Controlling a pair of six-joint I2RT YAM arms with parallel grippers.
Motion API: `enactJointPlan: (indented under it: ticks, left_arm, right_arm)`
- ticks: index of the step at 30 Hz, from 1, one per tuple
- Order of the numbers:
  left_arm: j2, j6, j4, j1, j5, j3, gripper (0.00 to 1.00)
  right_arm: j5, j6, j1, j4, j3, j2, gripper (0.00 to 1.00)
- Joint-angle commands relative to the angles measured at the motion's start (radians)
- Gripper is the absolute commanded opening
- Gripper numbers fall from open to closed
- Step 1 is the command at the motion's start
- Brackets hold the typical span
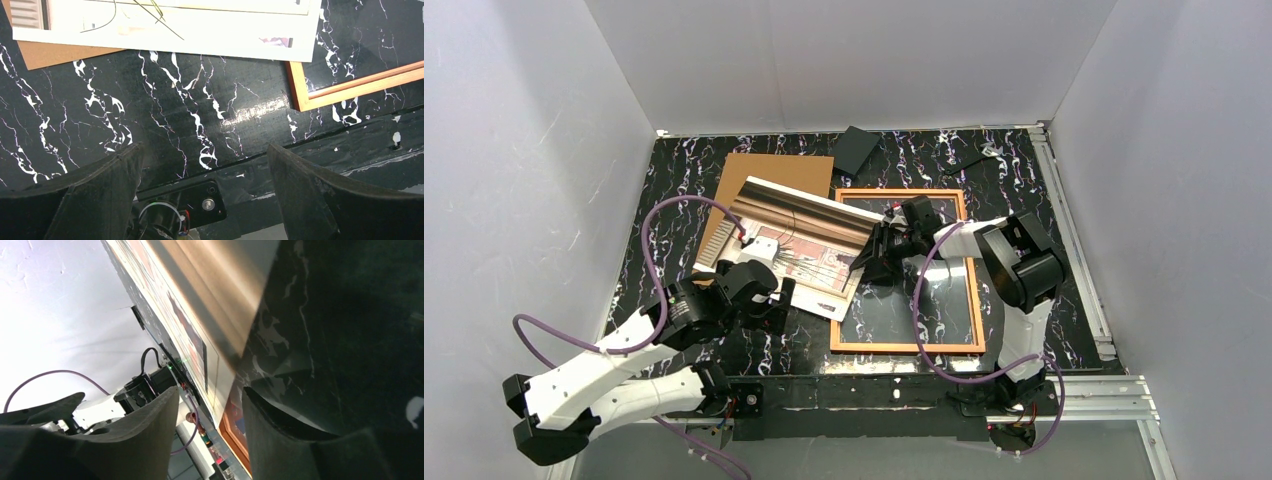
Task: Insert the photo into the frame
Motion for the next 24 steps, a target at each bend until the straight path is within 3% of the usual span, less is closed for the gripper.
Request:
enactJointPlan:
  ticks: [1, 8, 13, 24]
  left_arm:
    - [-0.011, -0.02, -0.066, 0.007, -0.035, 0.024, 0.92]
    - [-0.038, -0.034, -0.041, 0.006, -0.032, -0.003, 0.92]
    - [-0.052, 0.015, -0.024, 0.006, 0.006, -0.016, 0.92]
    - [0.002, 0.333, 0.012, 0.006, 0.094, 0.042, 0.96]
  right_arm:
    - [-0.029, 0.026, 0.01, 0.08, 0.036, 0.025, 0.52]
    - [-0.051, 0.032, 0.009, 0.124, 0.049, 0.045, 0.3]
    - [-0.073, 0.029, 0.01, 0.126, 0.047, 0.032, 0.02]
    - [-0.041, -0.05, 0.009, -0.131, 0.076, -0.217, 0.01]
